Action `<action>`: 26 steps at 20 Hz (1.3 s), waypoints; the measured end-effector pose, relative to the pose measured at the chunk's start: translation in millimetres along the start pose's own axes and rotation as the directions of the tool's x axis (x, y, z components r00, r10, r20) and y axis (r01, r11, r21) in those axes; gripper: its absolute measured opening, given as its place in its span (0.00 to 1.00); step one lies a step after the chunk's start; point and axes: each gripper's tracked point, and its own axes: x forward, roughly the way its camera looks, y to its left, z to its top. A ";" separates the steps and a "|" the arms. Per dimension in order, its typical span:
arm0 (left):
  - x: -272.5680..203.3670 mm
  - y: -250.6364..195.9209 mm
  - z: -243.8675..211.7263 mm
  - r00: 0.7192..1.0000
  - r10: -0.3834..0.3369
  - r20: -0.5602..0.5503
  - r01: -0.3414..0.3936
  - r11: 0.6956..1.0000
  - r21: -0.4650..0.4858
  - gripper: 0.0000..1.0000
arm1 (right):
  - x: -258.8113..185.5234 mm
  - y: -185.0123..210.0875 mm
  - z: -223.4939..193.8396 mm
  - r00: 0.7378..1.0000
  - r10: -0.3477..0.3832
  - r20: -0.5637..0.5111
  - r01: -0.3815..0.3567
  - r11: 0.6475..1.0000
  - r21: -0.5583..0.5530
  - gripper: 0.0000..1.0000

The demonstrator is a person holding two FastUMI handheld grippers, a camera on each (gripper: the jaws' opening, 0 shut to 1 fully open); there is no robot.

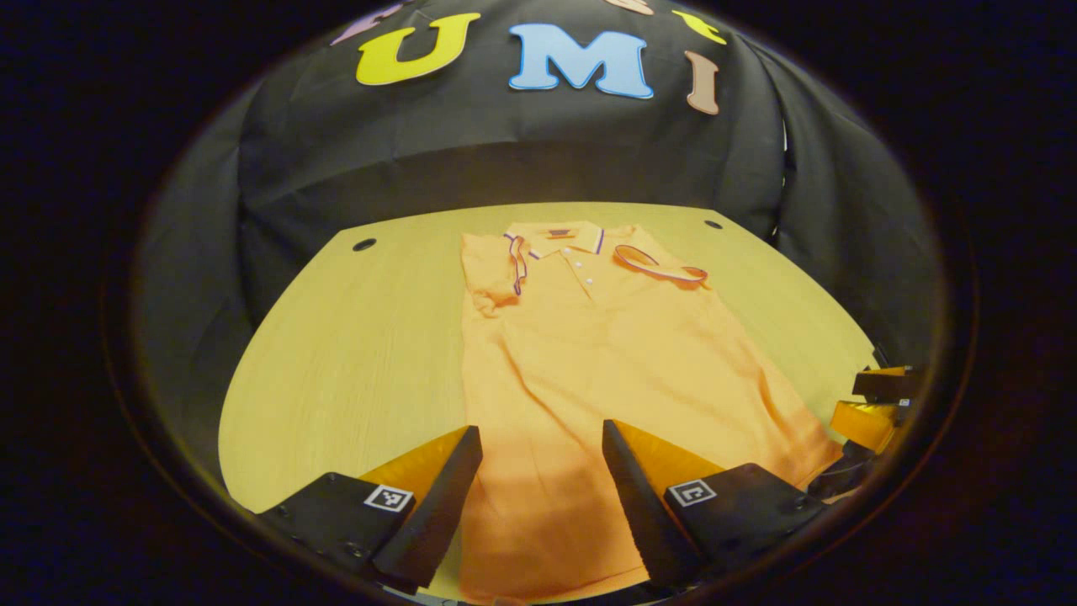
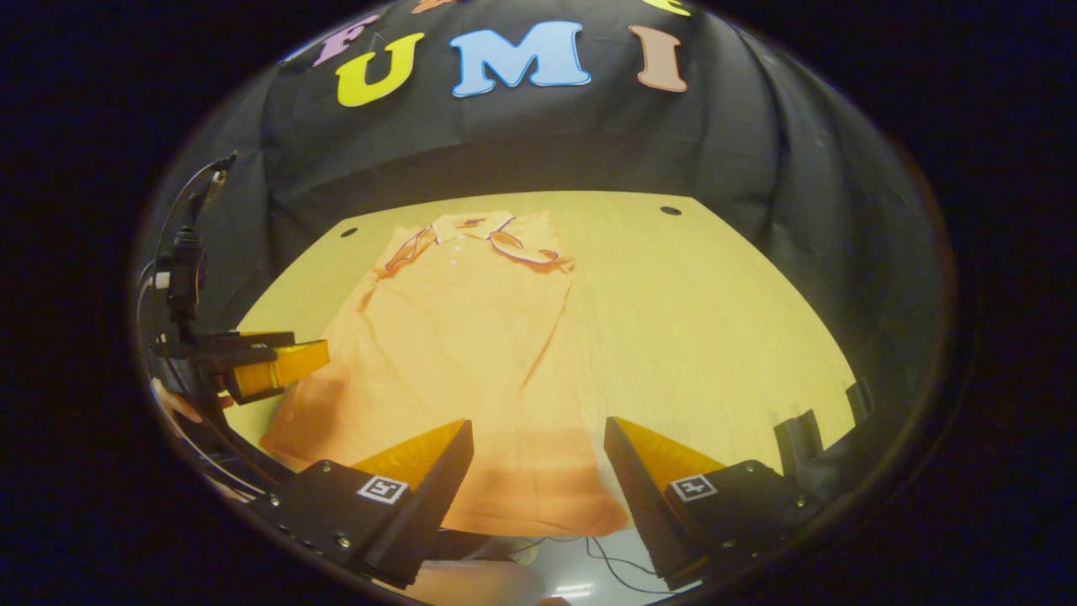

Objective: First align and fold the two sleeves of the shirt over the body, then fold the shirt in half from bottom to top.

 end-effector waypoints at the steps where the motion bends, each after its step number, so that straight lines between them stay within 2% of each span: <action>1: -6.1 0.6 -6.8 1.000 -0.002 -0.008 0.002 1.000 -0.005 0.96 | 0.7 0.0 -5.1 1.000 0.003 -0.012 -0.003 1.000 -0.004 0.98; 3: -14.3 3.8 -22.4 1.000 0.002 -0.026 -0.002 1.000 -0.011 0.93 | 0.6 -1.3 -15.0 1.000 0.005 -0.029 -0.005 1.000 -0.007 0.98; 7: -34.1 9.3 -51.3 0.999 -0.004 -0.050 0.003 1.000 -0.027 0.96 | 2.7 -8.9 -33.7 0.997 -0.001 -0.074 0.002 1.000 0.007 0.98; 10: -47.3 11.9 -65.9 0.998 -0.026 -0.052 0.024 0.999 -0.036 0.94 | 5.5 -12.3 -47.8 0.994 -0.010 -0.105 0.011 1.000 0.007 0.98; 15: -56.3 21.0 -85.9 0.996 -0.040 -0.078 0.037 0.999 -0.036 0.95 | 2.7 -20.4 -66.9 0.989 -0.030 -0.142 0.035 0.999 0.027 0.98; 19: -58.0 16.8 -99.4 0.993 -0.059 -0.104 0.053 0.997 -0.059 0.95 | 5.0 -16.9 -75.2 0.986 -0.018 -0.167 0.027 0.998 0.053 0.98; 22: -58.6 12.9 -108.6 0.991 -0.054 -0.119 0.049 0.998 -0.044 0.95 | 5.5 -14.1 -77.1 0.986 -0.028 -0.165 0.035 0.999 0.039 0.98; 26: -55.1 10.3 -114.2 0.991 -0.017 -0.133 0.022 0.999 0.036 0.94 | 4.8 -11.2 -80.8 0.985 -0.053 -0.162 0.048 0.998 -0.035 0.99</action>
